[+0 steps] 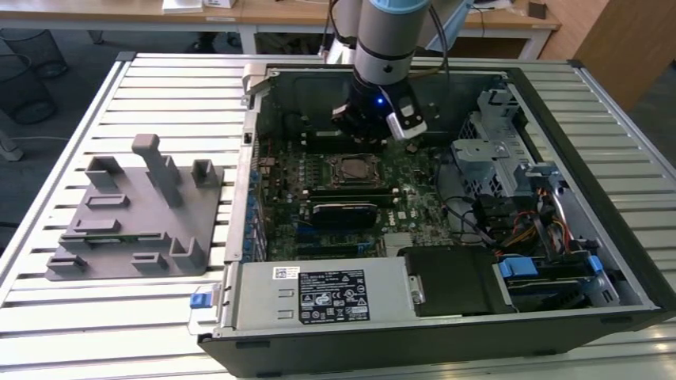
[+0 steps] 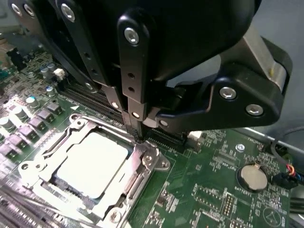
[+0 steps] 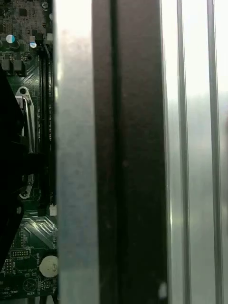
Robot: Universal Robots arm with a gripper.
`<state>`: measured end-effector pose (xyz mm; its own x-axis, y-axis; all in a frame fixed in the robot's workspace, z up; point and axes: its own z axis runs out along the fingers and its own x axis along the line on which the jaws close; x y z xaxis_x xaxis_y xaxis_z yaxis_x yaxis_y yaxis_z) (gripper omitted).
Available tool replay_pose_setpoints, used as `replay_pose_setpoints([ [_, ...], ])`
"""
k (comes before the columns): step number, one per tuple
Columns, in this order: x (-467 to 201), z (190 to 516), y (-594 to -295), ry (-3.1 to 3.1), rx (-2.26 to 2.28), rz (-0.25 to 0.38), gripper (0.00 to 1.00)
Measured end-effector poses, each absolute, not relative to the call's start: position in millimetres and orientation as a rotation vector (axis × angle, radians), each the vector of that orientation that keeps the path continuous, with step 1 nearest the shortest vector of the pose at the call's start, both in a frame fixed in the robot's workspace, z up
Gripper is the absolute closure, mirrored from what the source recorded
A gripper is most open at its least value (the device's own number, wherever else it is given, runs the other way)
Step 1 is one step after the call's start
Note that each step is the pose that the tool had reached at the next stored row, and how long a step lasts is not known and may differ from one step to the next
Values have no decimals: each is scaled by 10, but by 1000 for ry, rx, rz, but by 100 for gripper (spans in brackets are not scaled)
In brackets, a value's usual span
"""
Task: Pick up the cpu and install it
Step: 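Install the first cpu locking lever, then install the second cpu locking lever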
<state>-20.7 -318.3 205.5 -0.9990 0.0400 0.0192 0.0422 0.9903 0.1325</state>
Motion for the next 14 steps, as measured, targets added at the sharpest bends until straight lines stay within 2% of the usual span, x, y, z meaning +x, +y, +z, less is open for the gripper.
replay_pose_setpoints([
  [14,-206,2055,-3233,-3118,-64,-208,89],
])
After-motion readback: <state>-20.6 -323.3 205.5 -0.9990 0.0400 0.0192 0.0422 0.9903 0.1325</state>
